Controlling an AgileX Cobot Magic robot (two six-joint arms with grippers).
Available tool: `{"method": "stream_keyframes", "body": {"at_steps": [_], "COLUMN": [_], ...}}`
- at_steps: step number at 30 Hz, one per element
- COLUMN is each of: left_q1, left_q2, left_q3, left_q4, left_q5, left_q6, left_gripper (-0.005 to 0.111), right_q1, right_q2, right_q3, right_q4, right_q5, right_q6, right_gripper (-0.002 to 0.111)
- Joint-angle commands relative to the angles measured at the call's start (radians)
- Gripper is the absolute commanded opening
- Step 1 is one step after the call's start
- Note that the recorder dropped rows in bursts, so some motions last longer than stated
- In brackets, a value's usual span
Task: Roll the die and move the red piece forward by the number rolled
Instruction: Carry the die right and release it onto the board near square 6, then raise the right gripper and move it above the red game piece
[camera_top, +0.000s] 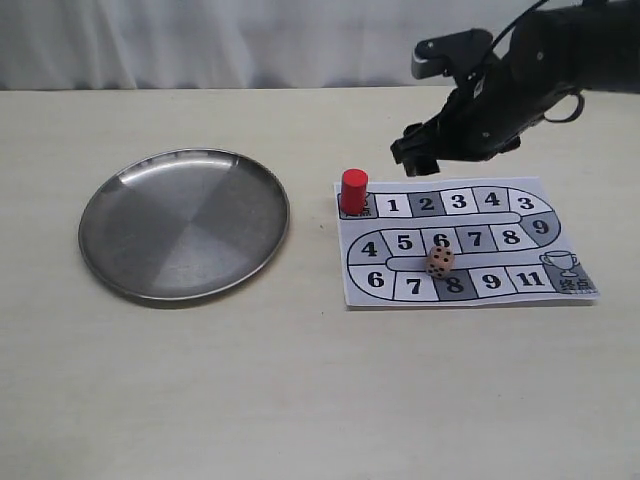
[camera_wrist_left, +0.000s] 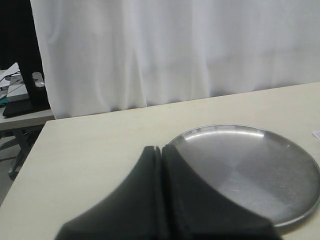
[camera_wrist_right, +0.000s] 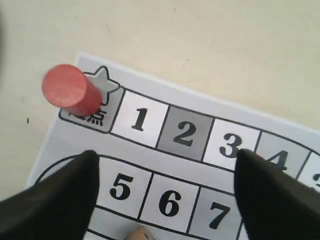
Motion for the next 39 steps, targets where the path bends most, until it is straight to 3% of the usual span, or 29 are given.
{"method": "stream_keyframes", "body": {"at_steps": [1, 6, 9, 15, 32, 39], "left_q1": [-0.004, -0.004, -0.004, -0.004, -0.004, -0.004], "left_q2": [-0.005, -0.005, -0.005, -0.005, -0.005, -0.005], "left_q3": [0.002, 0.002, 0.002, 0.002, 0.002, 0.002], "left_q4": [0.001, 0.001, 0.001, 0.001, 0.001, 0.001], "left_q5": [-0.008, -0.008, -0.008, -0.008, -0.008, -0.008], "left_q6": [0.001, 0.001, 0.001, 0.001, 0.001, 0.001], "left_gripper": [0.000, 0.000, 0.000, 0.000, 0.000, 0.000], "right_q1": [-0.006, -0.006, -0.006, -0.006, -0.006, -0.006], "right_q2": [-0.096, -0.157, -0.158, -0.079, -0.012, -0.048], "right_q3": [-0.004, -0.004, 0.013, 0.213, 0.208, 0.063], "right_q4": [-0.013, -0.013, -0.003, 0.045, 0.045, 0.049], "right_q5": [0.078, 0.237, 0.358, 0.237, 0.230, 0.330], "right_q6": [-0.041, -0.081, -0.081, -0.115, -0.105, -0.098], "right_gripper": [0.043, 0.005, 0.004, 0.004, 0.004, 0.004]}}
